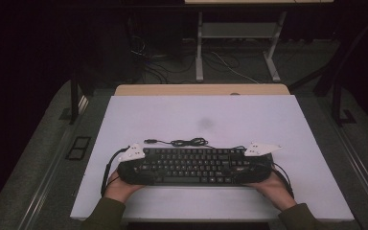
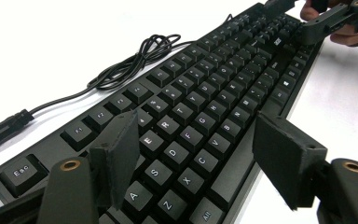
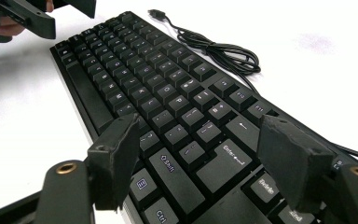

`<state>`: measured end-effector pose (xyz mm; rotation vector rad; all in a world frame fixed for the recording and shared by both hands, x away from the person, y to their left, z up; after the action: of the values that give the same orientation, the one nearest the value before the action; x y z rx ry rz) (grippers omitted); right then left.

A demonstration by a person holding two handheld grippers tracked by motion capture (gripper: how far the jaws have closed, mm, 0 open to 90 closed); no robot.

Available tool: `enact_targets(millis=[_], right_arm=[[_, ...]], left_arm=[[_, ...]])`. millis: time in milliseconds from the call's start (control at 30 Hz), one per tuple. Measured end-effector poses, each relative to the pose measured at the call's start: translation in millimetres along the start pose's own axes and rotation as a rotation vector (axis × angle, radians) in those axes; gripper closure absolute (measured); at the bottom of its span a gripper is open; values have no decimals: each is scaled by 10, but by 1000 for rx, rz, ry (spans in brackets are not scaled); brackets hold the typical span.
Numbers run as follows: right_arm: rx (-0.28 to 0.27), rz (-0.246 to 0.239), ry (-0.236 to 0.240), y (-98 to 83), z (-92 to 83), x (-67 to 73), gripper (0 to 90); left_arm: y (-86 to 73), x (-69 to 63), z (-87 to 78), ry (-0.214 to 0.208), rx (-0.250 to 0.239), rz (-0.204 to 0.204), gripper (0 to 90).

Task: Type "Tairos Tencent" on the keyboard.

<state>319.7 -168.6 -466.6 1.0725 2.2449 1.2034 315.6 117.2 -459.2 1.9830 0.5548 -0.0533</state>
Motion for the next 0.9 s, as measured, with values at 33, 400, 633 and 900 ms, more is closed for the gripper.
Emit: enact_targets(millis=[33, 400, 633, 900], right_arm=[[2, -2, -1, -1, -1, 0, 294], [-1, -6, -4, -2, 1, -1, 295], [1, -9, -6, -5, 4, -2, 296], [1, -9, -7, -5, 5, 0, 296]], left_arm=[[-4, 3, 0, 1, 0, -1, 313], [-57, 56, -3, 14, 11, 0, 408], [-89, 102, -33, 26, 23, -15, 548], [-139, 174, -60, 50, 52, -23, 741]])
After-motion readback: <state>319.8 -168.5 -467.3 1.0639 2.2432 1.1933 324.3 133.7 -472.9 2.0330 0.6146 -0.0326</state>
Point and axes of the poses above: each handheld gripper's, and its own axes: z roughly forward along the jaws, y roughly out of its top, x roughly to its left, the point moved 7 cm from there along z, roughly forward along the jaws, and after that the axes turned 15 degrees about -y, right-handed, at the moved point
